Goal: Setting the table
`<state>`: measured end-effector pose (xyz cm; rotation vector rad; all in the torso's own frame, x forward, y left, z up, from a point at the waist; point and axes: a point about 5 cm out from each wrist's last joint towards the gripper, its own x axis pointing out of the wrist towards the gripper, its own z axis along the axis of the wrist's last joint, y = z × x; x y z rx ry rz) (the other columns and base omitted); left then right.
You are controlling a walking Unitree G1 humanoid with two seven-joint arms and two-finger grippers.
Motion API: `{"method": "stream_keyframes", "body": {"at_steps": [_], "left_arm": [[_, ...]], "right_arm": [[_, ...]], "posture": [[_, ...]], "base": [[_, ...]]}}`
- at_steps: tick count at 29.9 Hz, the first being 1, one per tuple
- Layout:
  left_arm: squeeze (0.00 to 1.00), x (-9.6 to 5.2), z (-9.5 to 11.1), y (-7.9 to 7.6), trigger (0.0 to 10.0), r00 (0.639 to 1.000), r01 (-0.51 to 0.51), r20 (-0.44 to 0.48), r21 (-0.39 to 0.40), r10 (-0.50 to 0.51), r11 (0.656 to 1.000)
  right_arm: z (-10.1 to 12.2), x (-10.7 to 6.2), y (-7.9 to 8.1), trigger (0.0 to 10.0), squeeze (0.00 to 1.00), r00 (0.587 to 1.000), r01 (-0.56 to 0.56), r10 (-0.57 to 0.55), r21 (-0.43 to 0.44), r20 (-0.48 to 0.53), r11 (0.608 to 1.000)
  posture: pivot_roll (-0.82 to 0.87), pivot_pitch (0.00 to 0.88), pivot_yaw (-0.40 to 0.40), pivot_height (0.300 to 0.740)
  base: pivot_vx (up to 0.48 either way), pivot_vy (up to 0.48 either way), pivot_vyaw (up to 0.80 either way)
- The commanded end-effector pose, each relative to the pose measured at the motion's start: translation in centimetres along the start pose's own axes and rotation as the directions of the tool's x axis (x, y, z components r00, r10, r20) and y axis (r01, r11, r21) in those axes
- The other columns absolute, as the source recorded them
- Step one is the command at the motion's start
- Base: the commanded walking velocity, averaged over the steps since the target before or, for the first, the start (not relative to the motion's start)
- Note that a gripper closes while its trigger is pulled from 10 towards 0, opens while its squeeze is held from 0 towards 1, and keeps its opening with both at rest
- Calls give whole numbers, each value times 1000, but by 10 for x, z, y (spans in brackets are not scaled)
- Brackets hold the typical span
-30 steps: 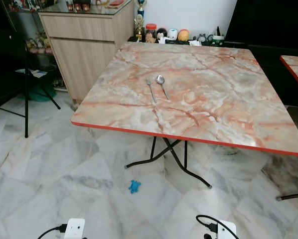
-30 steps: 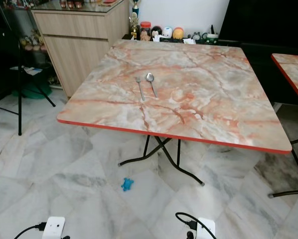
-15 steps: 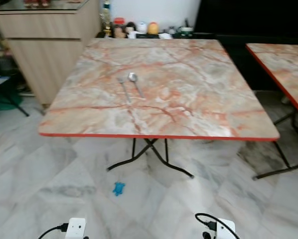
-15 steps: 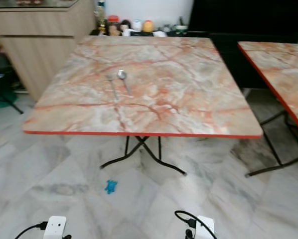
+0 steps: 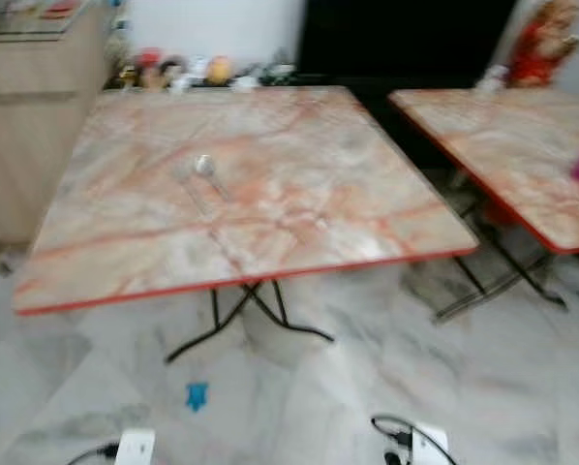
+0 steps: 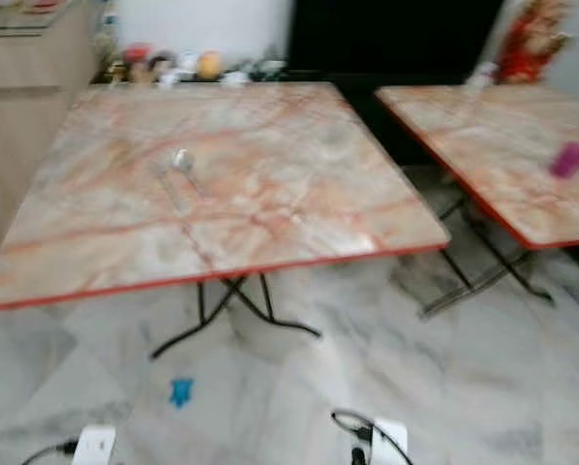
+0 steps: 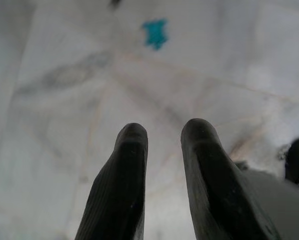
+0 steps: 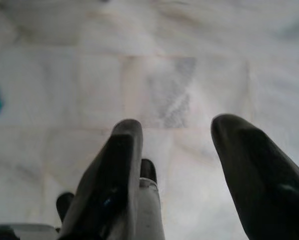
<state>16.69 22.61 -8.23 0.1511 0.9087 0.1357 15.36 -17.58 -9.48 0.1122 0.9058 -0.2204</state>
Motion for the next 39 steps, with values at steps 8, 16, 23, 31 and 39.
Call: {"method": "stream_keyframes", "body": {"at_steps": [8,16,23,31,39], "left_arm": [[0,0,-2,-10,10000,1000,24,-5,1,-24,1000],[0,0,1,-10,10000,999,28,16,9,-28,1000],[0,-1,4,0,10000,997,-54,58,-31,55,998],[0,-6,15,15,10000,967,-106,230,-44,114,993],[0,-61,38,58,10000,754,-248,612,-71,239,966]], "right_arm": [[1,0,-7,10000,0,1000,18,-18,-5,-4,1000],[2,0,-7,10000,0,1000,12,-12,-14,8,1000],[2,0,-7,10000,0,1000,11,-11,-14,6,1000],[2,0,-8,10000,0,1000,12,-12,-14,8,1000],[4,1,-10,10000,0,1000,5,-5,-30,9,1000]], "posture": [[105,0,-44,740],[111,0,-47,740],[114,0,-46,740],[124,0,-49,740],[145,0,-59,740]], "base": [[0,0,-765],[0,0,-476],[0,0,0],[0,0,0],[0,0,0]]}}
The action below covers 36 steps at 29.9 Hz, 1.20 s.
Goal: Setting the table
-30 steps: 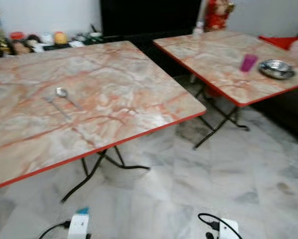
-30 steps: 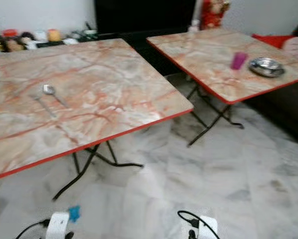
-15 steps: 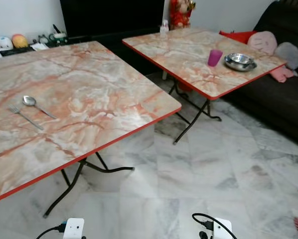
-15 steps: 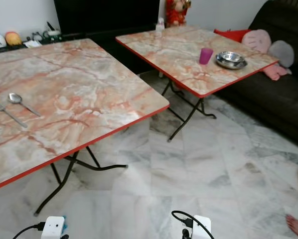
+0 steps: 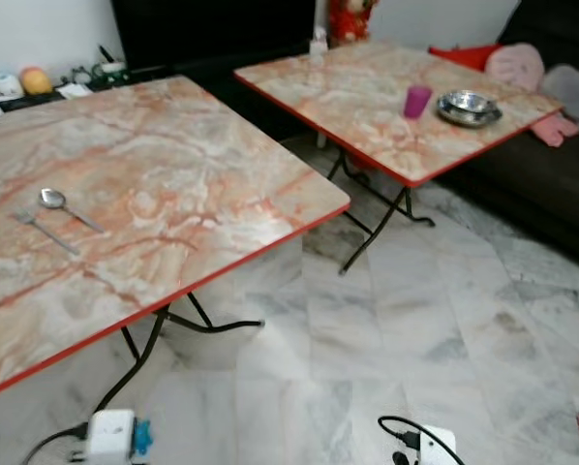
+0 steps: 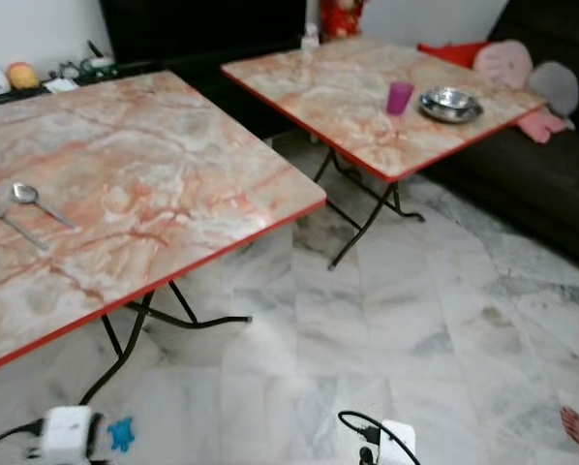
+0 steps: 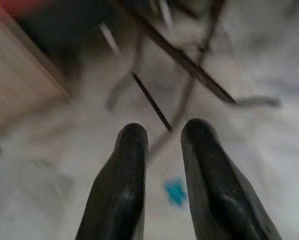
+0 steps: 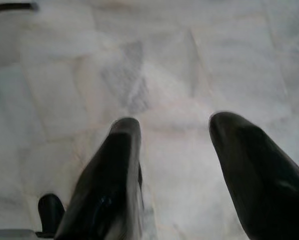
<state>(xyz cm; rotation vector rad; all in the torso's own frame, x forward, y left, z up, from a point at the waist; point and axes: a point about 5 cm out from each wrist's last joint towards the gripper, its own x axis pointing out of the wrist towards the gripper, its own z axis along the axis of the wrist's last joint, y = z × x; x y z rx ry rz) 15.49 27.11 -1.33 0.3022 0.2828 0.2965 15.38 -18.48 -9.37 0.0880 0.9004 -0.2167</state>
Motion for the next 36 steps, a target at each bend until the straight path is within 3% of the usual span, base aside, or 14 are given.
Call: {"method": "stream_keyframes", "body": {"at_steps": [1,8,11,15,18,19,22,26,31,36], "left_arm": [[0,-2,12,2,10000,998,-17,58,-4,17,1000],[0,-30,33,5,10000,987,-33,158,8,31,999],[0,-31,64,8,10000,969,-58,242,20,51,998],[0,-13,102,18,10000,924,-163,343,-42,168,986],[0,4,131,18,10000,887,-188,408,-105,214,977],[0,19,146,8,10000,883,-139,432,-139,186,981],[0,42,165,-18,10000,898,1,434,-181,79,983],[0,62,174,-45,10000,915,130,401,-203,-39,970],[0,72,184,-67,10000,904,245,408,-242,-131,939],[0,74,190,-68,10000,896,266,421,-252,-142,931]], "right_arm": [[1,0,-1,10000,0,1000,-1,1,-8,1,1000],[2,1,-3,10000,0,1000,-7,7,-20,0,1000],[3,1,-3,10000,0,1000,-7,8,-24,1,1000],[4,1,-4,10000,0,1000,-10,10,-31,2,999],[4,1,-4,10000,0,1000,-9,9,-33,5,999],[4,1,-4,10000,0,1000,-8,8,-32,6,999],[4,1,-3,10000,0,1000,-7,7,-31,7,999],[4,1,-3,10000,0,1000,-5,5,-25,10,1000],[4,1,-3,10000,0,1000,2,-1,-17,11,1000],[3,1,-3,10000,0,1000,6,-6,-13,10,1000]], "posture": [[145,0,-59,740],[152,0,-69,740],[163,0,-74,740],[161,0,-78,740],[164,0,-81,740],[164,0,-81,740],[157,0,-81,740],[151,0,-77,740],[138,0,-76,740],[132,0,-71,740]], "base": [[0,0,0],[0,0,0],[0,0,0],[0,0,0],[0,0,0],[0,0,0],[0,0,0],[0,0,0],[0,0,0],[0,0,0]]}}
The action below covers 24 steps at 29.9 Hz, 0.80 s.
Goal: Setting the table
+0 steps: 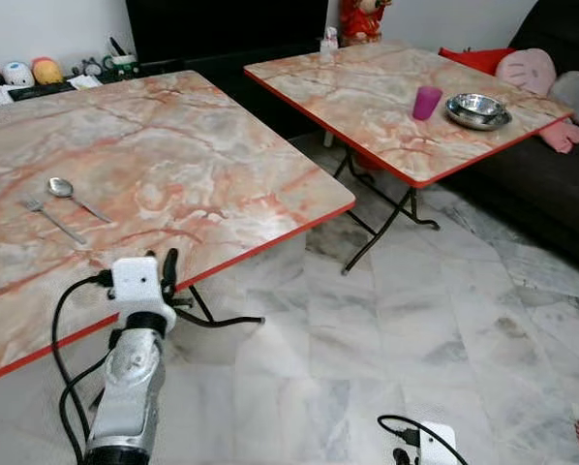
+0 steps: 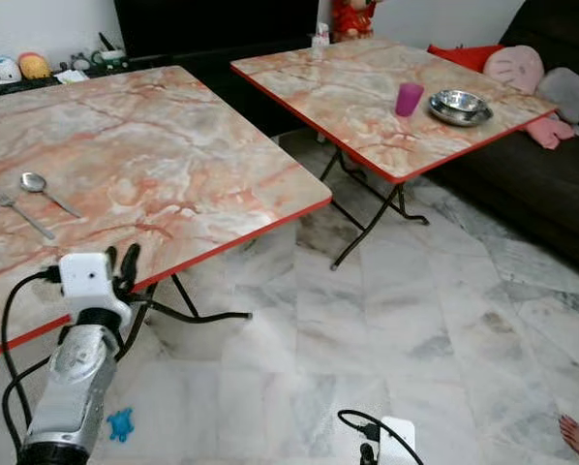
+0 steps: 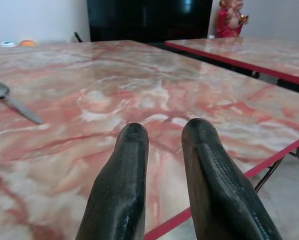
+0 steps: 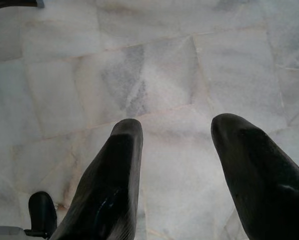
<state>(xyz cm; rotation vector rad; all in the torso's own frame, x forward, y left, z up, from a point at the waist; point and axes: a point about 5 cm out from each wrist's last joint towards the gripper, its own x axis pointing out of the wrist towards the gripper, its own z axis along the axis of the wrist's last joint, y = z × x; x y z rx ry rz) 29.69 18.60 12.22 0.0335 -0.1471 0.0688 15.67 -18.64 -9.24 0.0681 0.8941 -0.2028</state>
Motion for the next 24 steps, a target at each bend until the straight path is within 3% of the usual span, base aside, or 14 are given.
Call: {"method": "stream_keyframes", "body": {"at_steps": [1,6,12,18,24], "left_arm": [[0,2,-1,2,10000,1000,5,-14,-12,-5,1000],[0,0,-5,15,10000,999,-48,-25,-5,47,999],[0,2,-5,16,10000,997,-67,-27,-3,67,998],[0,3,-4,17,10000,997,-80,-19,-2,79,997],[0,3,-5,19,10000,996,-92,-19,2,92,996]], "right_arm": [[-1,0,-2,10000,0,1000,10,-10,11,2,1000],[-1,0,-3,10000,0,1000,10,-10,11,1,1000],[1,0,-2,10000,0,1000,-8,8,-10,15,1000],[0,-1,-1,10000,0,1000,-10,10,-6,12,1000],[-1,-1,-1,10000,0,1000,-10,10,2,11,1000]], "posture": [[131,0,-72,740],[132,0,-74,740],[132,0,-73,740],[130,0,-68,740],[131,0,-67,740]], "base": [[0,0,0],[0,0,0],[0,0,0],[0,0,667],[279,0,0]]}}
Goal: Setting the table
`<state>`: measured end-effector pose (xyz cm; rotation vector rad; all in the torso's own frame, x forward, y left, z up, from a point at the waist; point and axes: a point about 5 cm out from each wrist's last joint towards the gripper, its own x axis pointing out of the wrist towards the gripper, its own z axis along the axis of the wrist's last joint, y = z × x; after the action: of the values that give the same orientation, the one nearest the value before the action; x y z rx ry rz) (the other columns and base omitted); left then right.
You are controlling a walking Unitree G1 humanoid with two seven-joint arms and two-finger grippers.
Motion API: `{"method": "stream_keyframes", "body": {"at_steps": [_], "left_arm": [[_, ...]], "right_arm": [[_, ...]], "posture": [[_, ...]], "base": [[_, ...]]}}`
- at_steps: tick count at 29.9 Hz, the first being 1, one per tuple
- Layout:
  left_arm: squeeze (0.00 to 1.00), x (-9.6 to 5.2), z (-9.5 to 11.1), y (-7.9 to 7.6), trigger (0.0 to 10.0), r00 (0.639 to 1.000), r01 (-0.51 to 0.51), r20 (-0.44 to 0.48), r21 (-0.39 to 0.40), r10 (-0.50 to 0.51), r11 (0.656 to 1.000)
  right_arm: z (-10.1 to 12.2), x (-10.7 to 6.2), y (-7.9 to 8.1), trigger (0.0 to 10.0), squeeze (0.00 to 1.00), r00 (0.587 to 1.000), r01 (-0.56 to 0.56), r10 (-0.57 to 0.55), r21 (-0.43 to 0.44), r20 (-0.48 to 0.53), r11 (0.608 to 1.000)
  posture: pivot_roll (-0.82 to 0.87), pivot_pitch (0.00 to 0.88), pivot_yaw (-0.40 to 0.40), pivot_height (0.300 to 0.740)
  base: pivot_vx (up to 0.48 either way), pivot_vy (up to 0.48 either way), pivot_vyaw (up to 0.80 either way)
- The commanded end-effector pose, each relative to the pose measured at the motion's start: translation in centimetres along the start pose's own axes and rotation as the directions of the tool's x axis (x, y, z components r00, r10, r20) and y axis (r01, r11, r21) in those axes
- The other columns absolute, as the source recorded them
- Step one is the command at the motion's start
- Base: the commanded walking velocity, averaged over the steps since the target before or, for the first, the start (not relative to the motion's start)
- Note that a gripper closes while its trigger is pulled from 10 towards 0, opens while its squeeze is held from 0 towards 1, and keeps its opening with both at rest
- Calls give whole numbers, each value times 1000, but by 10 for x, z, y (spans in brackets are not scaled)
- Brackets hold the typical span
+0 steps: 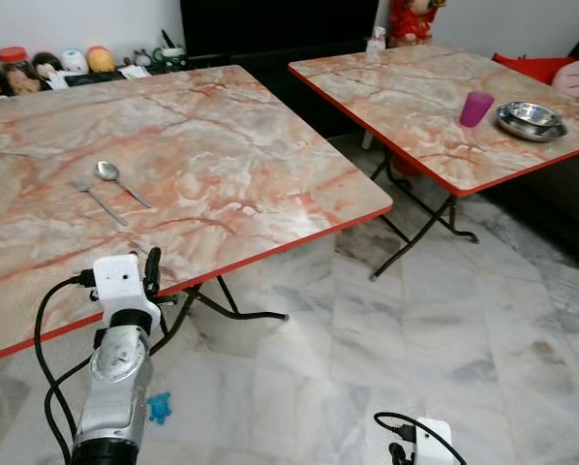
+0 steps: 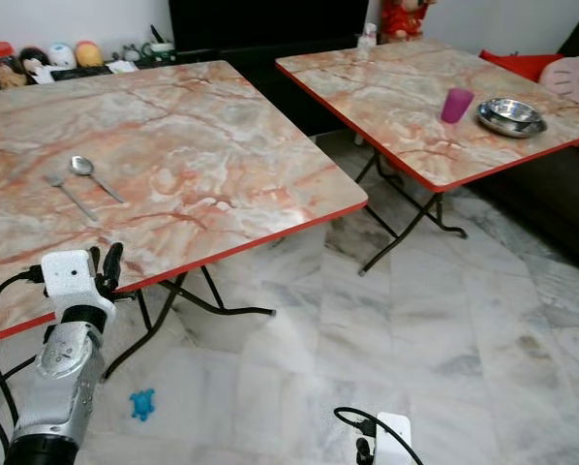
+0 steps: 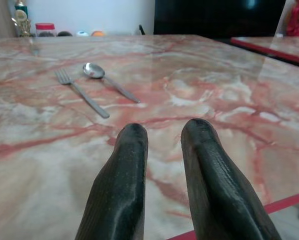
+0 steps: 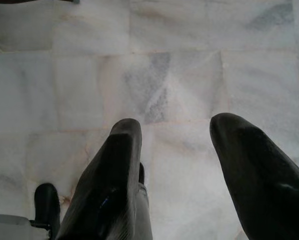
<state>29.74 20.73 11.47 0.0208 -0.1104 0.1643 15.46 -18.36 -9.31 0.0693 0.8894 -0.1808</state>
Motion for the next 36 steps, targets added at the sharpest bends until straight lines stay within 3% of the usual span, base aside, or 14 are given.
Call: {"method": "stream_keyframes", "body": {"at_steps": [1,11,13,25,30,36], "left_arm": [[0,2,4,-2,10000,1000,2,20,4,-2,1000],[0,4,5,-1,10000,1000,-16,27,7,16,1000],[0,4,5,-1,10000,999,-17,29,5,17,1000],[0,5,5,-3,10000,1000,3,24,-3,-3,1000],[0,5,4,-7,10000,999,26,21,-2,-26,1000],[0,12,3,-2,10000,999,-32,-4,15,32,999]], "right_arm": [[2,0,-3,10000,0,1000,9,-9,7,7,1000],[3,1,-3,10000,0,1000,2,-2,4,15,1000],[2,0,-3,10000,0,1000,8,-8,33,14,999],[3,1,-3,10000,0,1000,12,-12,18,9,1000],[2,1,-3,10000,0,1000,12,-12,20,6,1000],[2,1,-2,10000,0,1000,13,-13,23,5,1000]], "posture": [[131,0,-67,740],[132,0,-71,740],[132,0,-71,740],[132,0,-73,740],[131,0,-71,740],[132,0,-70,740]], "base": [[341,0,0],[400,0,720],[416,0,0],[381,0,0],[0,0,0],[0,0,0]]}}
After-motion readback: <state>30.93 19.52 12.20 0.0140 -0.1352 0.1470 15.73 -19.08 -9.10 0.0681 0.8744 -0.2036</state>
